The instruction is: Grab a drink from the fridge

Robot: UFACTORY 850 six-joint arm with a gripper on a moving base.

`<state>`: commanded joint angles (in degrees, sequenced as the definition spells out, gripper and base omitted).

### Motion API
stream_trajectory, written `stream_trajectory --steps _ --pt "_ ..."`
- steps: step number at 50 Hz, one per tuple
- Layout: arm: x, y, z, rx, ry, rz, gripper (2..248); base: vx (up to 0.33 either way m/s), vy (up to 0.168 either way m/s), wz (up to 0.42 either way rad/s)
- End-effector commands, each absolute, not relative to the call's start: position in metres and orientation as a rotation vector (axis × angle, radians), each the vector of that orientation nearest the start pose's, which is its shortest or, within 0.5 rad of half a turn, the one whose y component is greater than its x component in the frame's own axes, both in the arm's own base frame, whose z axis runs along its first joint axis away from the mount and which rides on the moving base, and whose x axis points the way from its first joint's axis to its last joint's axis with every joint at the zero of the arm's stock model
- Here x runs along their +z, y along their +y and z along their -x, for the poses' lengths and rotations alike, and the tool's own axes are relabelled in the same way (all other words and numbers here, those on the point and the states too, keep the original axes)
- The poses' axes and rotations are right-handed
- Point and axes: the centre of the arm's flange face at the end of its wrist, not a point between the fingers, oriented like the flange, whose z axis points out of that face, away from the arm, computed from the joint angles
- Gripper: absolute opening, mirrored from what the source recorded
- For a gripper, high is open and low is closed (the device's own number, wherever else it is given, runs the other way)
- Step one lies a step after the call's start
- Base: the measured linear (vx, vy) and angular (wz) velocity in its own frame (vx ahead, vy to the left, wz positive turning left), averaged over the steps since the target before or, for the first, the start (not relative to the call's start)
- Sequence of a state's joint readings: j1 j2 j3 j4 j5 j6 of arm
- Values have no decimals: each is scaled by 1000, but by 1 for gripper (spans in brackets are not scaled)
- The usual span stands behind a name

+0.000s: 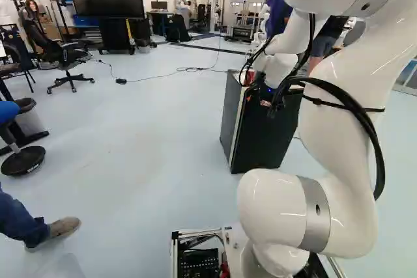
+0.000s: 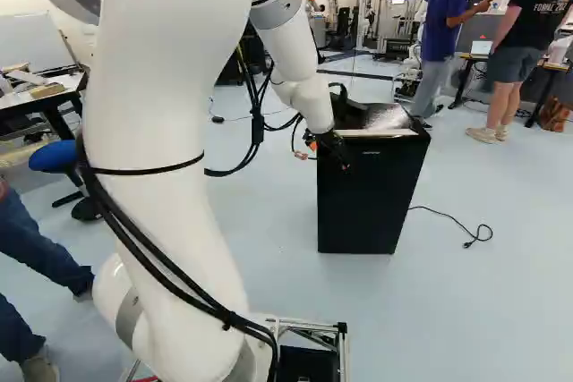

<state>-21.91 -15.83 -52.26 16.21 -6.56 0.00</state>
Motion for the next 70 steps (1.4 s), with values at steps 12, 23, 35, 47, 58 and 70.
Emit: stream_trajectory --steps 12,23,35,47,58,70 --pt "411 -196 -471 -892 967 2882 247 0 0 0" --pt "414 -200 -466 -992 936 2896 247 0 0 0" --pt "412 -205 -472 -1100 877 2915 247 0 0 0" --pt "403 -209 -481 -1192 806 2932 247 0 0 0" --pt "394 -212 -489 -1276 734 2941 247 0 0 0" --pt "383 -214 -494 -1306 693 2948 247 0 0 0"
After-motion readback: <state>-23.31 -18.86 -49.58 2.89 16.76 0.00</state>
